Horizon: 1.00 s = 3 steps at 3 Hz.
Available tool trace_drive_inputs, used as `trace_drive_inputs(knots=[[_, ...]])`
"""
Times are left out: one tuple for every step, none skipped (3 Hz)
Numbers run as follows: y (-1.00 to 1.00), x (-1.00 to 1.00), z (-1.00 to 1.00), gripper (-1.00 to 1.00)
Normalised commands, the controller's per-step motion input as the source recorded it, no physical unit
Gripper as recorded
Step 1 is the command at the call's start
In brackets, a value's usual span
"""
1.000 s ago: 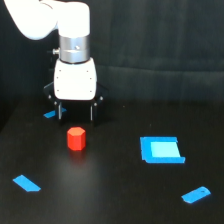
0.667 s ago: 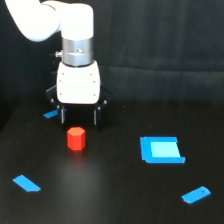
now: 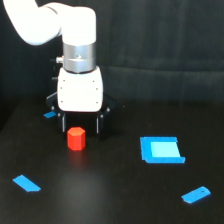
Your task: Pick up the red object from the table
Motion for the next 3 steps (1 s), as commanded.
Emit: trace_drive_inputs(knots=[[-0.54, -0.23, -0.37, 0.96], [-0.26, -0.12, -0.37, -0.21], [0.02, 0.12, -0.41, -1.00]])
